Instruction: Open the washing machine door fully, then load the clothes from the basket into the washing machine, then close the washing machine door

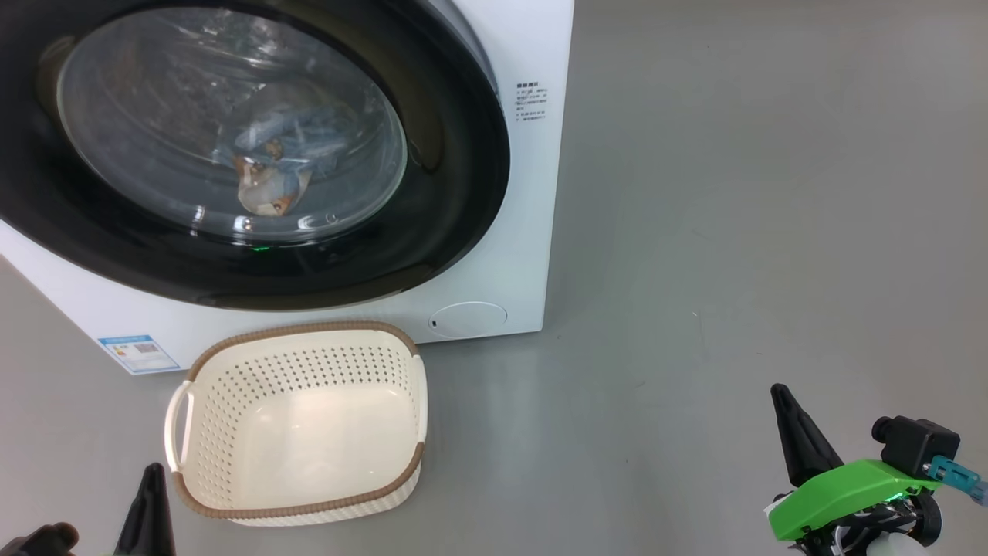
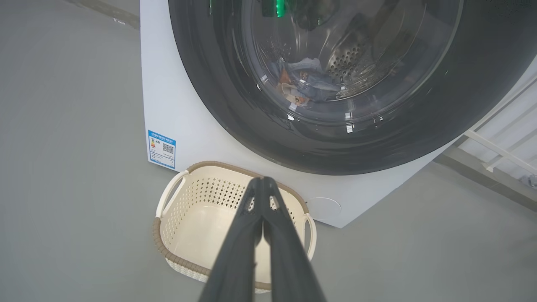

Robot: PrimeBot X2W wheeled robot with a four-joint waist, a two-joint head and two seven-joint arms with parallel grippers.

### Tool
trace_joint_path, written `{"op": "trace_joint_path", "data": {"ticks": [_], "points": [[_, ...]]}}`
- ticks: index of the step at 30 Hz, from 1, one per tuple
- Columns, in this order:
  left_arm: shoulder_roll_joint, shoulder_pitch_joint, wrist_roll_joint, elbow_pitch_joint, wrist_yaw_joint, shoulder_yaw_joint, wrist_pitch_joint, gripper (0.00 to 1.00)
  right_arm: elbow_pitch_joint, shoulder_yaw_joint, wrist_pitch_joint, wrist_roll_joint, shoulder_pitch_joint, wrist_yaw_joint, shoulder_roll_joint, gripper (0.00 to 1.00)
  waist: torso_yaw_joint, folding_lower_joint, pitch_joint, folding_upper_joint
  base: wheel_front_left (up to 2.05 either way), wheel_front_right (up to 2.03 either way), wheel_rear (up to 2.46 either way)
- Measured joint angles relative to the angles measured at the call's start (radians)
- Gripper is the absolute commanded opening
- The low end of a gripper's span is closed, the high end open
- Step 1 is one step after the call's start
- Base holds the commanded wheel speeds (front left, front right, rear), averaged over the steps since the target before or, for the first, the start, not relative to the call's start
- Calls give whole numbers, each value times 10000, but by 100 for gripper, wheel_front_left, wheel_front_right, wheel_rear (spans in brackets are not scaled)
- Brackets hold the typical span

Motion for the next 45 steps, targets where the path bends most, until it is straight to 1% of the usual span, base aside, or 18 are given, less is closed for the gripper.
{"op": "trace_joint_path", "data": {"ticks": [45], "points": [[-380, -212, -4305, -90, 8, 31, 1289, 0, -708, -694, 1283, 4366, 222, -2, 430, 0, 147, -1, -340, 0, 0, 0, 0]]}}
